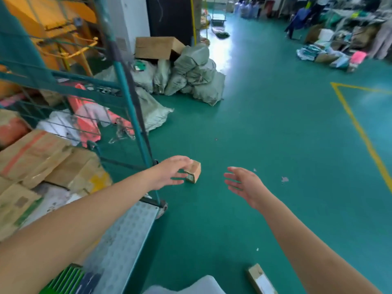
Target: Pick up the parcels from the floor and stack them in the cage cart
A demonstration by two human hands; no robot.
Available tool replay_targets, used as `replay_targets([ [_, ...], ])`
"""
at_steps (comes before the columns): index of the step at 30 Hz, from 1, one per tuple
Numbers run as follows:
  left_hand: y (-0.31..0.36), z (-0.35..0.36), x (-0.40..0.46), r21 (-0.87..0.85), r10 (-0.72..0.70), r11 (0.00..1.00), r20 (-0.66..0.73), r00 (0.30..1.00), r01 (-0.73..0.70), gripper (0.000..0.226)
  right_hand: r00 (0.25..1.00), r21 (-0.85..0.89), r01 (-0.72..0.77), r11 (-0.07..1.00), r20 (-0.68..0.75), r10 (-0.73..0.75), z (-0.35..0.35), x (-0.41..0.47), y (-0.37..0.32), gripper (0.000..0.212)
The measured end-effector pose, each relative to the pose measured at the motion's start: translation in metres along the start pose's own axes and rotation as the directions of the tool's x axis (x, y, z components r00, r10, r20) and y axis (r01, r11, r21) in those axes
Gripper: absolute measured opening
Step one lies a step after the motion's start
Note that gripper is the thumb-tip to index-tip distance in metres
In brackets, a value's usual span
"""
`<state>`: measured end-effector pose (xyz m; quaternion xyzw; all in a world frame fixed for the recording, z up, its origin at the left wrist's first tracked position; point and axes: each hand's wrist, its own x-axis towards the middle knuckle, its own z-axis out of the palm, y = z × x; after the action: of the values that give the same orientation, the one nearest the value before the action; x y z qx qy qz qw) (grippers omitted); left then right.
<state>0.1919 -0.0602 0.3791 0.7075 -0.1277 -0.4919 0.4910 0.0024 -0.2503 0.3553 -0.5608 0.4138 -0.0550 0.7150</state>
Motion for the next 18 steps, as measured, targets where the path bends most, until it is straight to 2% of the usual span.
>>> replay_targets([
  [8,0.051,0.052,0.078,0.079,-0.019,0.997,0.064,0.998,0.013,0.024,0.998,0.028,-0.055,0.998,-0.039,0.056,-0.072,0.054,-0.009,0.02],
  [14,0.059,0.045,0.15,0.045,-0.073,0.996,0.038,0.997,0.072,0.018,0.992,0.009,-0.122,0.992,-0.019,0.123,-0.08,0.122,-0.017,0.023],
  [18,0.081,0.027,0.229,0.032,-0.119,0.992,0.014,0.993,0.119,0.014,0.99,-0.008,-0.141,0.99,-0.003,0.141,-0.081,0.194,-0.043,0.024],
])
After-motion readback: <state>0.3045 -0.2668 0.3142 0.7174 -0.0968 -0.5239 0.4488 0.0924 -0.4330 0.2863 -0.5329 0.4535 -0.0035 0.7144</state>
